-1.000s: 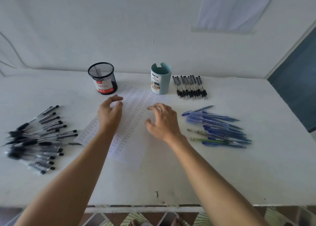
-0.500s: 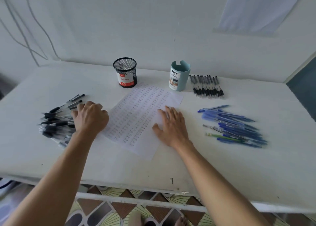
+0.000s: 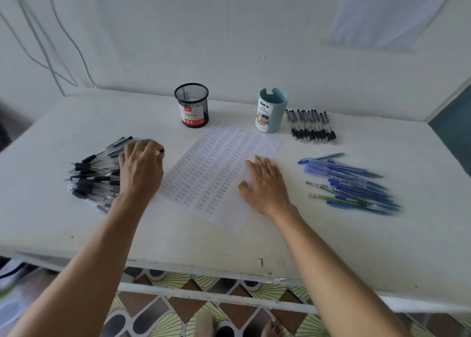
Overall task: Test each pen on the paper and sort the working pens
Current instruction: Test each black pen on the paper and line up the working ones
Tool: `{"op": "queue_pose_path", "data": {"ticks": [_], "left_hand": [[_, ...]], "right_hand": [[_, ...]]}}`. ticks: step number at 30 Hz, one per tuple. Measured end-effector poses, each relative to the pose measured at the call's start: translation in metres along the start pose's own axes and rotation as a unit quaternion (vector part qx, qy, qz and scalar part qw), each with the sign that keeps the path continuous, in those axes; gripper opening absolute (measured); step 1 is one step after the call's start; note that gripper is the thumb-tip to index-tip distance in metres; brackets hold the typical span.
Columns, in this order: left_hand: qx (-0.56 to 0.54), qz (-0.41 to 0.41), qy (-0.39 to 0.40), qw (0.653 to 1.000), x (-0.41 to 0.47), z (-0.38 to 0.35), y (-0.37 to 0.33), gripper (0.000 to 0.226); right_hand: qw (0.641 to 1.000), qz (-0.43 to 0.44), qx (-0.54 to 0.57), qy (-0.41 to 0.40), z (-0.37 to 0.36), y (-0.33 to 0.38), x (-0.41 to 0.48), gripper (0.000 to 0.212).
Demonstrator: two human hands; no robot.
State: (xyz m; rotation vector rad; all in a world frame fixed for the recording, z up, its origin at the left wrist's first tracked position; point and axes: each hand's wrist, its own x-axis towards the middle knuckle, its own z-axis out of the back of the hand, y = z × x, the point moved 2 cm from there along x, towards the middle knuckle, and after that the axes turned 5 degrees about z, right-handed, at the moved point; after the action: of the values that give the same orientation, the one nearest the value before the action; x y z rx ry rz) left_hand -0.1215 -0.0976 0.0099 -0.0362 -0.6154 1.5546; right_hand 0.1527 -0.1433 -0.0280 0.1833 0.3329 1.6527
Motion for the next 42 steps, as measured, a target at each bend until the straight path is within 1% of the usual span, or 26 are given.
{"op": "queue_pose_path", "data": {"ticks": [2, 3, 5, 8, 9, 10, 11, 12, 13, 18, 19, 20, 22, 23, 24, 25, 26, 27, 28, 30, 31, 35, 36, 37, 40, 42], "left_hand": [[-0.076, -0.086, -0.091, 0.989, -0.003, 0.004, -0.012, 0.014], [-0.115, -0.121, -0.119, 0.979, -0.006, 0.006, -0.019, 0.015], [-0.202, -0.145, -0.116, 0.961, -0.011, 0.011, -0.036, 0.021], [-0.333, -0.069, -0.042, 0.939, -0.017, 0.015, -0.061, 0.019], [-0.395, -0.026, -0.009, 0.918, -0.017, 0.014, -0.066, 0.018], [-0.469, 0.016, 0.027, 0.882, -0.017, 0.013, -0.069, 0.024], [-0.544, 0.05, 0.063, 0.835, -0.016, 0.01, -0.071, 0.034], [-0.602, 0.075, 0.097, 0.789, -0.016, 0.007, -0.072, 0.042], [-0.64, 0.099, 0.121, 0.753, -0.018, 0.005, -0.075, 0.045], [-0.74, 0.221, 0.18, 0.609, -0.028, 0.003, -0.087, 0.029], [-0.75, 0.224, 0.189, 0.593, -0.029, 0.001, -0.087, 0.028], [-0.744, 0.222, 0.193, 0.6, -0.031, -0.003, -0.087, 0.029], [-0.709, 0.218, 0.18, 0.646, -0.033, -0.01, -0.083, 0.015], [-0.701, 0.223, 0.172, 0.655, -0.035, -0.015, -0.081, 0.017], [-0.702, 0.232, 0.172, 0.651, -0.037, -0.018, -0.079, 0.029], [-0.713, 0.234, 0.184, 0.635, -0.039, -0.02, -0.077, 0.036], [-0.719, 0.227, 0.199, 0.626, -0.04, -0.022, -0.072, 0.038], [-0.714, 0.212, 0.218, 0.631, -0.042, -0.025, -0.067, 0.039], [-0.696, 0.198, 0.241, 0.647, -0.044, -0.027, -0.063, 0.045], [-0.646, 0.169, 0.281, 0.69, -0.048, -0.029, -0.058, 0.068], [-0.621, 0.152, 0.286, 0.714, -0.051, -0.027, -0.058, 0.069], [-0.485, 0.097, 0.221, 0.841, -0.058, -0.027, -0.058, 0.015], [-0.451, 0.091, 0.215, 0.861, -0.06, -0.029, -0.057, 0.01], [-0.431, 0.096, 0.213, 0.871, -0.061, -0.03, -0.056, 0.015], [-0.41, 0.111, 0.202, 0.882, -0.06, -0.028, -0.057, 0.022], [-0.408, 0.131, 0.192, 0.883, -0.06, -0.026, -0.057, 0.034]], "right_hand": [[0.999, 0.011, -0.026, 0.028, 0.0, -0.005, -0.002, 0.066], [0.999, 0.013, -0.038, 0.037, 0.0, -0.009, -0.003, 0.065], [0.998, 0.013, -0.054, 0.04, 0.0, -0.016, -0.006, 0.065], [0.998, 0.019, -0.056, 0.028, -0.003, -0.021, -0.008, 0.065], [0.998, 0.02, -0.055, 0.023, -0.003, -0.021, -0.008, 0.065], [0.998, 0.02, -0.053, 0.017, -0.004, -0.021, -0.008, 0.065], [0.998, 0.019, -0.051, 0.012, -0.005, -0.021, -0.008, 0.065], [0.999, 0.018, -0.05, 0.007, -0.005, -0.02, -0.009, 0.065], [0.999, 0.017, -0.049, 0.002, -0.005, -0.02, -0.009, 0.065], [0.999, 0.017, -0.043, -0.002, -0.003, -0.019, -0.011, 0.065], [0.999, 0.017, -0.041, -0.001, -0.002, -0.018, -0.011, 0.065], [0.999, 0.017, -0.04, 0.001, -0.002, -0.018, -0.011, 0.065], [0.999, 0.016, -0.044, 0.004, -0.001, -0.017, -0.012, 0.068], [0.999, 0.014, -0.047, 0.007, -0.001, -0.017, -0.012, 0.069], [0.999, 0.013, -0.049, 0.01, -0.001, -0.017, -0.012, 0.071], [0.999, 0.013, -0.05, 0.012, -0.001, -0.017, -0.012, 0.074], [0.999, 0.012, -0.05, 0.013, -0.001, -0.017, -0.012, 0.076], [0.999, 0.012, -0.051, 0.013, -0.001, -0.016, -0.013, 0.077], [0.999, 0.012, -0.051, 0.014, -0.001, -0.016, -0.013, 0.079], [0.998, 0.011, -0.054, 0.017, -0.001, -0.016, -0.013, 0.079], [0.998, 0.011, -0.056, 0.018, -0.002, -0.016, -0.013, 0.079], [0.998, 0.008, -0.066, 0.017, -0.002, -0.016, -0.012, 0.08], [0.998, 0.008, -0.067, 0.018, -0.002, -0.016, -0.012, 0.08], [0.998, 0.009, -0.067, 0.018, -0.002, -0.016, -0.012, 0.08], [0.998, 0.009, -0.066, 0.022, -0.001, -0.016, -0.012, 0.08], [0.998, 0.009, -0.066, 0.02, -0.001, -0.016, -0.012, 0.08]]}}
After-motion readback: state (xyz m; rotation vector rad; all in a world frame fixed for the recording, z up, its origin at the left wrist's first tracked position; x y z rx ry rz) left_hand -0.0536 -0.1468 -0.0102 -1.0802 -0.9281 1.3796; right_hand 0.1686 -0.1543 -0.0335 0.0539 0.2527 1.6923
